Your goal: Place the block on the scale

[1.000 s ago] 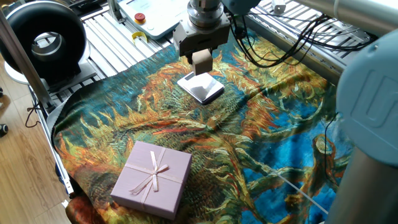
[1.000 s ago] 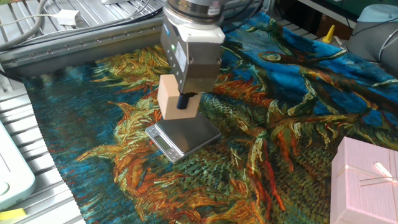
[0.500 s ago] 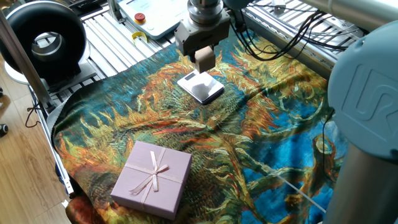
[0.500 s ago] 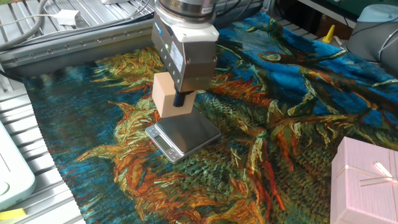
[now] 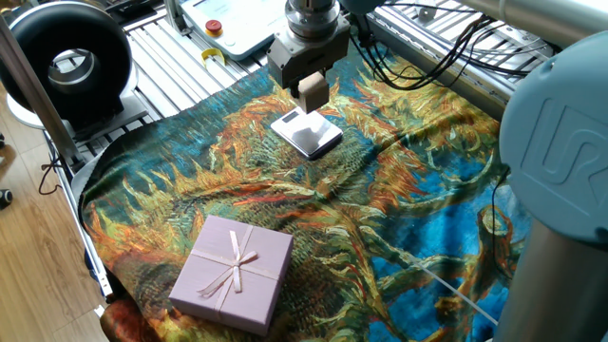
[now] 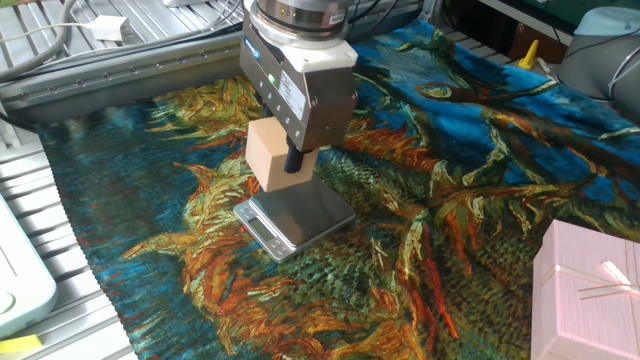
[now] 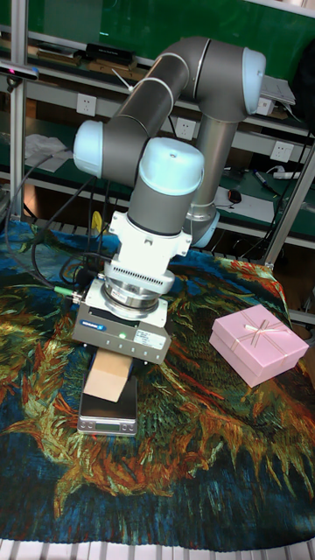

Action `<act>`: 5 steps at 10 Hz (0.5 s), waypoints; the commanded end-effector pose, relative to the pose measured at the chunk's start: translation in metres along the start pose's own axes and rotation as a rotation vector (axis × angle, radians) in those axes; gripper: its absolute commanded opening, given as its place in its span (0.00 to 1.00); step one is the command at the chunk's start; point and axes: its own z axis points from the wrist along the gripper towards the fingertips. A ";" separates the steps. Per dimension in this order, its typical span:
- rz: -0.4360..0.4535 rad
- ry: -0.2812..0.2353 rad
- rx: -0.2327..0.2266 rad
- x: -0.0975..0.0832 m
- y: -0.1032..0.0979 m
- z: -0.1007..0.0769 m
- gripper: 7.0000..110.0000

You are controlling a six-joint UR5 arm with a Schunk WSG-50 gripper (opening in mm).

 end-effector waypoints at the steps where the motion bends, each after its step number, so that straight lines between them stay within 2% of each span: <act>1: -0.023 0.009 -0.050 0.004 0.011 0.001 0.00; 5: -0.065 0.013 -0.057 0.009 0.013 0.011 0.00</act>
